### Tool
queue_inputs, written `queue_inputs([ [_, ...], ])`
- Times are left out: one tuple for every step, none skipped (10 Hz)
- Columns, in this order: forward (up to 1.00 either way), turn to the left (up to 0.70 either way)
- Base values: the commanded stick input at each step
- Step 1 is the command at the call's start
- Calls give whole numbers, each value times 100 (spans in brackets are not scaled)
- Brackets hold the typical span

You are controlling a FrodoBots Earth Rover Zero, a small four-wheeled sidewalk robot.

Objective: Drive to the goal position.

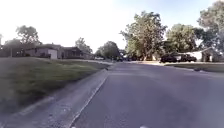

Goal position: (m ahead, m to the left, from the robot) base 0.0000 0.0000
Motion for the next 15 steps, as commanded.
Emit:
queue_inputs([
  [6,0],
  [7,0],
  [6,0],
  [6,0],
  [6,0],
  [6,0],
  [6,0],
  [6,0],
  [6,0],
  [6,0],
  [6,0],
  [6,0],
  [6,0],
  [6,0],
  [6,0],
])
